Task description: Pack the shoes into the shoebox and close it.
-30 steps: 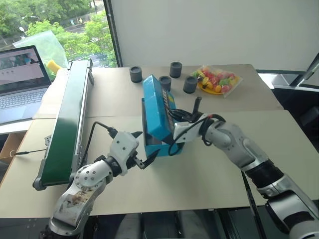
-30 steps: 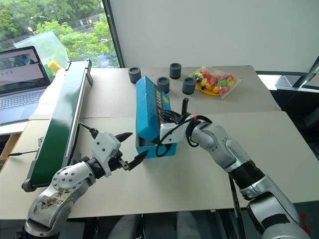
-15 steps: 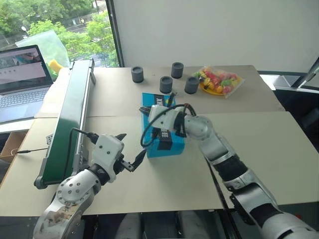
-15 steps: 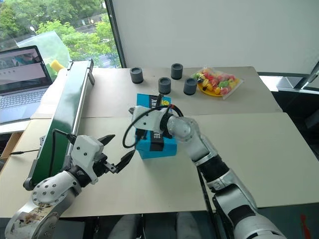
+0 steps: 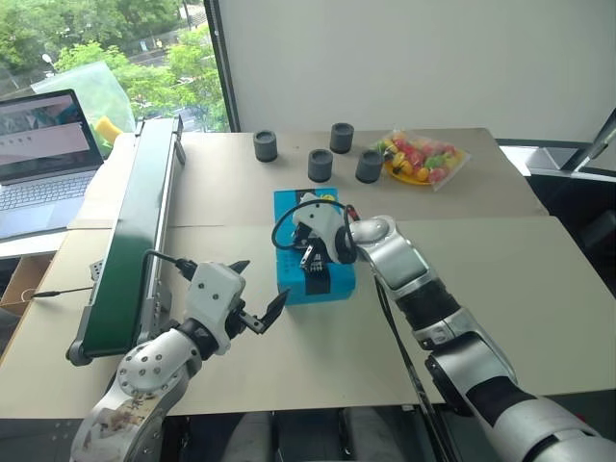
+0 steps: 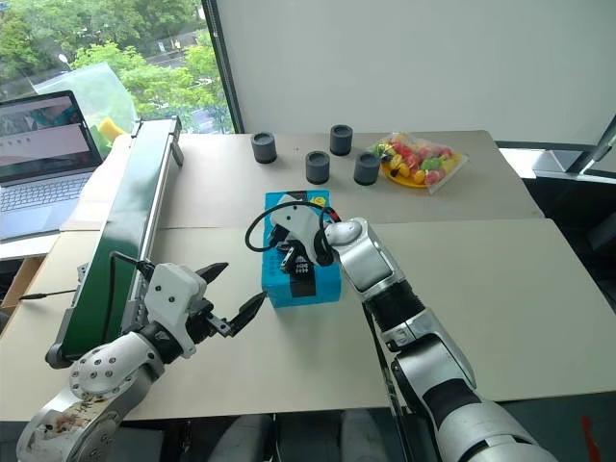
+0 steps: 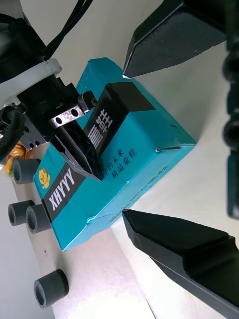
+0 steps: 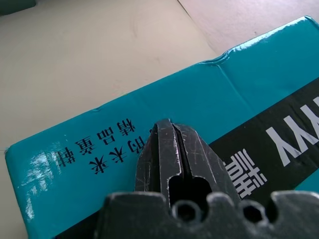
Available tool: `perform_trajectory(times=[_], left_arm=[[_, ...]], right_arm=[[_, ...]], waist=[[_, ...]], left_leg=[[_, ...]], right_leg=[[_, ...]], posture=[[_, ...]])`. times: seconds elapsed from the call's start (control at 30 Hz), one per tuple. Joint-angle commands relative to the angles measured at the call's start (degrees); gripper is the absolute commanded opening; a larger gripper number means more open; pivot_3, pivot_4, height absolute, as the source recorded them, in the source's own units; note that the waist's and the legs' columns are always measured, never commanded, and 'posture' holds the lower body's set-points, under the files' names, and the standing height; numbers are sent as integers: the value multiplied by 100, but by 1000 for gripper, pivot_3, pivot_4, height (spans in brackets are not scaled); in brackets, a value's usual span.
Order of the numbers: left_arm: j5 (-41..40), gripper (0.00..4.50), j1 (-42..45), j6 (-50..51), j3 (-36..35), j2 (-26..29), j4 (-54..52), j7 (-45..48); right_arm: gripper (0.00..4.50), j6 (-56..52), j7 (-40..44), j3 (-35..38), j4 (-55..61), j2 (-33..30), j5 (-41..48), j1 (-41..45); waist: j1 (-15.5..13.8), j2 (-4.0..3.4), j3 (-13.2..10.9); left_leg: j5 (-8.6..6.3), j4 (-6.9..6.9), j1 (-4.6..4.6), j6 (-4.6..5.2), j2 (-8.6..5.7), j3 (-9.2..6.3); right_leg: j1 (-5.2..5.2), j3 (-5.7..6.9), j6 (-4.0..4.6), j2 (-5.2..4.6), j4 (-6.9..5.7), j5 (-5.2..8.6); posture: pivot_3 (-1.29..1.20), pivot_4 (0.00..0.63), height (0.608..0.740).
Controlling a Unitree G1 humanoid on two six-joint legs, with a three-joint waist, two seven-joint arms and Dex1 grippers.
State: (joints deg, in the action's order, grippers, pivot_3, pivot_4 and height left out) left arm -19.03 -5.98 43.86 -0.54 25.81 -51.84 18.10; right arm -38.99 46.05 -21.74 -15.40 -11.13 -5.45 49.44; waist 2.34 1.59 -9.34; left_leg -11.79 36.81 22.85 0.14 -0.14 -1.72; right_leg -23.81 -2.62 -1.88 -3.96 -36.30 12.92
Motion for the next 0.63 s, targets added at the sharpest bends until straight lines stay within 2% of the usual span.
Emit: perform_trajectory(times=[0.03,0.17,0.27,0.37,0.5,0.57,0.63], left_arm=[[19,4500,-37,-177,13,-59,-135,-50],[-4,4500,-42,-205,-72,-196,-61,-135],[57,4500,25,-259,-211,-277,73,-239],[-14,4500,65,-287,-425,-529,184,-443],[50,4500,71,-364,-569,-761,254,-664],[24,4500,123,-429,-628,-890,295,-754],[104,4500,184,-548,-655,-885,427,-755]], right_arm=[[14,-155,91,-498,-56,-138,-166,-512],[14,-292,31,-452,214,-182,-147,-730],[14,-310,-419,233,229,-8,86,-700],[14,-266,-1119,1533,347,183,609,-510],[14,-443,-1684,2632,522,137,1129,-368],[14,-393,-1989,2998,476,50,1223,-302],[14,-259,-2141,3053,372,-60,1179,-289]], waist=[[0,-4,9],[-12,-4,19],[-10,3,26],[-18,4,24],[-57,4,21],[-57,3,21],[-57,3,21]], left_leg=[[-1,0,-3,-2,0,0],[-11,-2,-53,-12,2,-2],[-17,-2,-71,-15,4,-2],[-17,-2,-70,-16,8,-2],[-14,3,-45,-17,4,-7],[-17,0,-42,-16,5,-7],[-20,-5,-39,-15,5,-6]], right_leg=[[4,0,0,2,1,1],[63,3,1,6,16,10],[80,5,1,7,17,19],[78,3,3,13,14,19],[60,4,2,11,16,17],[57,4,2,11,17,17],[52,4,2,11,17,17]], posture=[[0,150,740],[0,150,740],[0,150,740],[0,150,740],[0,150,740],[0,150,740],[0,150,740]])
